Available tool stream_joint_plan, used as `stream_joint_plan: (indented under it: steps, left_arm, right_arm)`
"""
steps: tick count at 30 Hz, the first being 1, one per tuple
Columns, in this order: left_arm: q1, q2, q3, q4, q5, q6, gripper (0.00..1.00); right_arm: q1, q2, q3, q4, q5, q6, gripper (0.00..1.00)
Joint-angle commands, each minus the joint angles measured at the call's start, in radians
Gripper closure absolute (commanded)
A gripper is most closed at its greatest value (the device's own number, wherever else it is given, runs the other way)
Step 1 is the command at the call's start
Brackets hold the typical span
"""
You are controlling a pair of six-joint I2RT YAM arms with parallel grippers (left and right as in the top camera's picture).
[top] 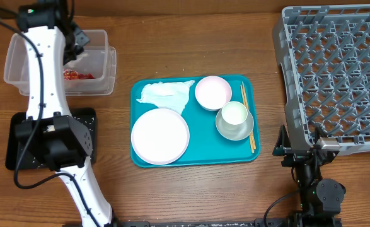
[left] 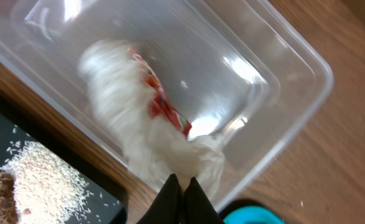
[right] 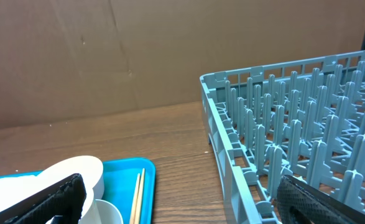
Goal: Sort waste into correct bins and load items into the dishwasher
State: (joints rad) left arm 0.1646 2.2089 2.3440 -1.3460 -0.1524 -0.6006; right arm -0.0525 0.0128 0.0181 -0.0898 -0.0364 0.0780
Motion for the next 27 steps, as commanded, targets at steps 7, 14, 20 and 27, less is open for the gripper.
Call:
stream_joint_plan:
  steps: [7, 14, 20, 27]
  left_arm:
    - [0.054, -0.005, 0.007, 0.002, -0.002, -0.015, 0.0]
    - [0.02, -0.005, 0.007, -0.038, 0.238, 0.12, 0.14]
    - [-0.119, -0.005, 0.007, -0.064, 0.351, 0.209, 0.14]
    - [-0.329, -0.005, 0.0, -0.071, 0.235, 0.106, 0.21]
  right_arm:
    - [-0.004, -0.01, -0.01, 0.006, 0.009, -0.003, 0.0]
    - [-0.004, -0.01, -0.01, 0.006, 0.009, -0.003, 0.0]
    - [-0.004, -0.01, -0.01, 0.006, 0.009, -0.003, 0.0]
    - [-0.004, -0.01, -0.01, 0.006, 0.009, -0.003, 0.0]
